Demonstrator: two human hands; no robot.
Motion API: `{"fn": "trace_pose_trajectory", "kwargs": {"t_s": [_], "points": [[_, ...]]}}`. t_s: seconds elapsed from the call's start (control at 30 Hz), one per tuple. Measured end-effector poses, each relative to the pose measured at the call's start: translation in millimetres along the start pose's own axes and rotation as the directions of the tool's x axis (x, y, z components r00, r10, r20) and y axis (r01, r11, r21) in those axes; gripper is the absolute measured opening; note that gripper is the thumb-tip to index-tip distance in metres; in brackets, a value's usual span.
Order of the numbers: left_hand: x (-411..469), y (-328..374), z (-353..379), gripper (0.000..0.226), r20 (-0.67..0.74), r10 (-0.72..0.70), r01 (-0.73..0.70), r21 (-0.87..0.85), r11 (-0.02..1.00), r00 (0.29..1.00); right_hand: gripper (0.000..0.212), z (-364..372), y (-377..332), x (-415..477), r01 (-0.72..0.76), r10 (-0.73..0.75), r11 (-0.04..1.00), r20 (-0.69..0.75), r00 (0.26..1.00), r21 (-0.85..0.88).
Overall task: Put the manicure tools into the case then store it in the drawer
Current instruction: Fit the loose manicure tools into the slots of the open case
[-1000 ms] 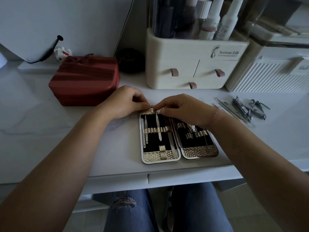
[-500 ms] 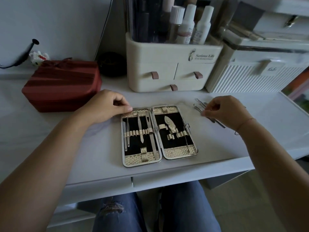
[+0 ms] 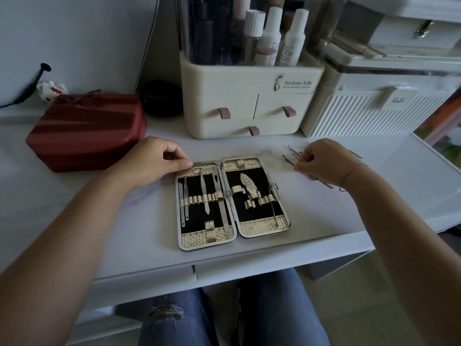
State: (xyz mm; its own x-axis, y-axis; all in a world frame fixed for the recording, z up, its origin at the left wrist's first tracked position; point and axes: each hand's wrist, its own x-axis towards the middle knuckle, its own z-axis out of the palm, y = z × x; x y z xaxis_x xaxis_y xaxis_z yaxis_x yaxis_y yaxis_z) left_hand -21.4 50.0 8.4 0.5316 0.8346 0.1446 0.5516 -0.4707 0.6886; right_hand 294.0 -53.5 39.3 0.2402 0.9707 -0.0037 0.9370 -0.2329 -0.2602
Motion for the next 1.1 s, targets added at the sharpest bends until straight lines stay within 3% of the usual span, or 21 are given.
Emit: {"fn": "trace_pose_trajectory", "kwargs": {"t_s": [0.2, 0.33, 0.4, 0.57, 0.67, 0.9, 1.1], "points": [[0.0, -0.5, -0.1, 0.012, -0.002, 0.007, -0.007, -0.006, 1.000, 1.000, 0.021, -0.3, -2.7, -0.2, 0.049, -0.046, 0.998, -0.057, 0.997, 0.042], [0.7, -0.5, -0.9, 0.012, 0.008, 0.007, -0.007, -0.001, 1.000, 1.000, 0.007, -0.8, -4.4, -2.7, 0.066, -0.043, 0.945, -0.077, 0.996, 0.321], [0.9, -0.6, -1.1, 0.011, 0.013, 0.007, -0.007, 0.006, 1.000, 1.000, 0.004, 0.4, -4.0, -2.2, 0.057, -0.058, 0.866, -0.014, 0.998, 0.497], [1.0, -1.9, -1.2, 0.009, 0.010, -0.013, 0.013, 0.005, 1.000, 1.000, 0.045, -1.4, -7.2, -2.7, -0.056, -0.207, 0.574, 0.211, 0.955, 0.817], [0.7, -1.4, -1.0, 0.009, 0.013, -0.013, 0.013, 0.007, 1.000, 1.000, 0.041, -0.1, -13.2, -2.5, -0.058, -0.266, 0.554, 0.242, 0.933, 0.831], [0.2, -0.1, -0.8, 0.012, 0.007, -0.016, 0.016, 0.005, 1.000, 1.000, 0.026, 14.5, -27.9, 1.4, -0.104, -0.249, 0.492, 0.254, 0.935, 0.864], [0.1, -0.1, -0.7, 0.010, 0.001, -0.018, 0.018, -0.003, 1.000, 1.000, 0.027, 17.8, -31.1, 0.1, -0.033, -0.256, 0.548, 0.205, 0.945, 0.836]]}}
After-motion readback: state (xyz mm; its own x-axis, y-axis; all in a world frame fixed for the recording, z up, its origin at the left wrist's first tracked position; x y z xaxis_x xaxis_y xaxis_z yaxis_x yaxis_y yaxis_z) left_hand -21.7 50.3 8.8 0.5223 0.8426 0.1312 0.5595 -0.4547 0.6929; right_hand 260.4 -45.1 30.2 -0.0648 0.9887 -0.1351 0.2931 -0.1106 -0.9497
